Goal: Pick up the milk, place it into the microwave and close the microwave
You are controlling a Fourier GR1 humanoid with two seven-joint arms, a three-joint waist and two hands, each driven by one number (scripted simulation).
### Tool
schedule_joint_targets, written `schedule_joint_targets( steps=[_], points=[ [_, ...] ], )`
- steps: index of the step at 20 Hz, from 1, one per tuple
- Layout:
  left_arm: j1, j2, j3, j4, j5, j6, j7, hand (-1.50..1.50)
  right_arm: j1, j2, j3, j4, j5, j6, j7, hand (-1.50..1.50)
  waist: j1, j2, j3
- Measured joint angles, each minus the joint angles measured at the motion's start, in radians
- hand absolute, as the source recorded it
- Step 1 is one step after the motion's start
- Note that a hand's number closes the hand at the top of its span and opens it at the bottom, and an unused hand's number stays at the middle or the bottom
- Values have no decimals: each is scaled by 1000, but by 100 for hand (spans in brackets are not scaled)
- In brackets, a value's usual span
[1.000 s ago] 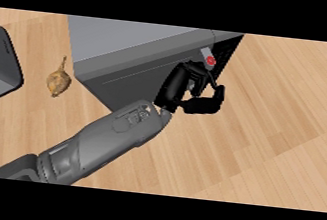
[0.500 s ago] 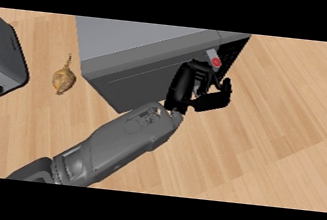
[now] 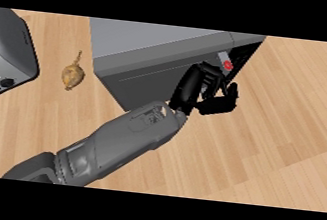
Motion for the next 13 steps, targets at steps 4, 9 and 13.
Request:
schedule_joint_targets(
  steps=[4, 9, 13],
  points=[
    [-17, -2, -25, 11, 14, -46, -4, -150, 9, -4, -26, -10, -14, -11, 6, -150, 20, 2, 0],
    [-23, 1, -53, 15, 30, -92, -17, -150, 28, -5, -53, -25, -33, -23, 16, -150, 45, 0, -1],
    [-24, 1, -66, 16, 45, -126, -29, -150, 40, -10, -70, -45, -44, -30, 27, -150, 64, -1, -2]
  ],
)
